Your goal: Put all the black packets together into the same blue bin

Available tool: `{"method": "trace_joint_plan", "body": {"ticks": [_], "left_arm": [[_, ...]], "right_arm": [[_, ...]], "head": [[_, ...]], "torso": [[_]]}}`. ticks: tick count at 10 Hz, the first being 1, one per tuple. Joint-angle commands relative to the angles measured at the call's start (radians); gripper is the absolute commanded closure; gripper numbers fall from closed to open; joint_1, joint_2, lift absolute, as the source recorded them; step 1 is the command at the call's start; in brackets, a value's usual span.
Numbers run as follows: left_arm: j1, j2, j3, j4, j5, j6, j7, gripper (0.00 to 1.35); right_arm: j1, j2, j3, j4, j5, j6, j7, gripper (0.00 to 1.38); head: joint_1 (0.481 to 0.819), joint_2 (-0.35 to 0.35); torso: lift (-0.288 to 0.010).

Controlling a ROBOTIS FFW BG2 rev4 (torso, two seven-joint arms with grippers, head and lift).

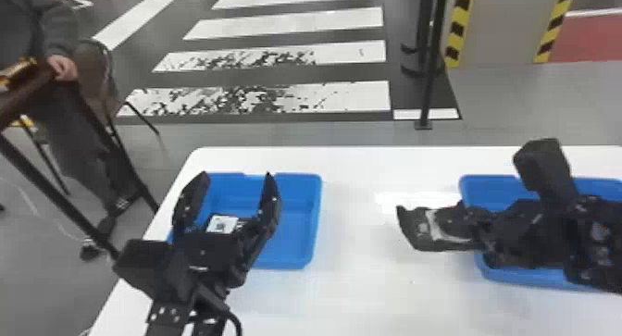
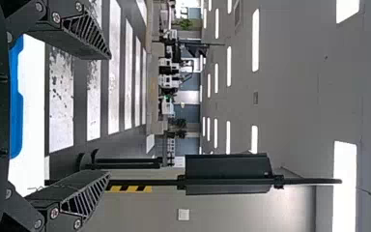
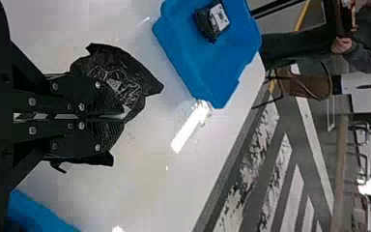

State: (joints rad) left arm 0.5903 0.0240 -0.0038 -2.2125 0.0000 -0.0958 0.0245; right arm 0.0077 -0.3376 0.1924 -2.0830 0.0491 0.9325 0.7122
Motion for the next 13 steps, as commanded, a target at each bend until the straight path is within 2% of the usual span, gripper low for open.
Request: {"method": "trace_joint_plan", "body": {"ticks": [1,2,4,6,7,8,9,11,13], "left_arm": [[0.004,-0.001,0.004,0.0,0.0,-0.007,0.0,0.19],[0.004,-0.001,0.006,0.0,0.002,-0.01,0.0,0.19],[0.011,-0.004,0.016,0.002,0.01,-0.029,0.0,0.19],[0.008,-0.006,0.018,0.005,0.01,-0.042,0.0,0.19],[0.008,-0.006,0.018,0.007,0.01,-0.051,0.0,0.19],[0.008,-0.006,0.018,0.007,0.012,-0.051,0.0,0.19],[0.006,-0.006,0.018,0.007,0.016,-0.051,0.0,0.19],[0.008,-0.012,0.036,0.015,0.018,-0.047,-0.005,0.19],[0.006,-0.013,0.048,0.017,0.018,-0.034,-0.011,0.19]], "right_arm": [[0.032,0.008,-0.123,-0.066,0.055,0.007,-0.002,1.1],[0.061,0.011,-0.2,-0.103,0.095,0.032,-0.002,1.1],[0.103,0.014,-0.324,-0.122,0.16,0.044,-0.004,1.1],[0.11,0.022,-0.366,-0.076,0.164,0.015,-0.016,1.05],[0.117,0.034,-0.378,-0.071,0.16,0.0,-0.03,0.82],[0.14,0.042,-0.386,-0.078,0.13,-0.02,-0.042,0.32],[0.201,0.051,-0.392,-0.105,0.049,-0.076,-0.082,0.04],[0.395,0.114,-0.43,-0.211,-0.107,-0.292,-0.211,0.15],[0.505,0.144,-0.418,-0.22,-0.199,-0.555,-0.254,0.17]], "head": [[0.695,0.141],[0.695,0.121],[0.695,0.013],[0.695,-0.075],[0.695,-0.095],[0.695,-0.105],[0.695,-0.106],[0.695,-0.08],[0.695,-0.039]], "torso": [[-0.11],[-0.11],[-0.11],[-0.11],[-0.11],[-0.11],[-0.11],[-0.11],[-0.11]]}}
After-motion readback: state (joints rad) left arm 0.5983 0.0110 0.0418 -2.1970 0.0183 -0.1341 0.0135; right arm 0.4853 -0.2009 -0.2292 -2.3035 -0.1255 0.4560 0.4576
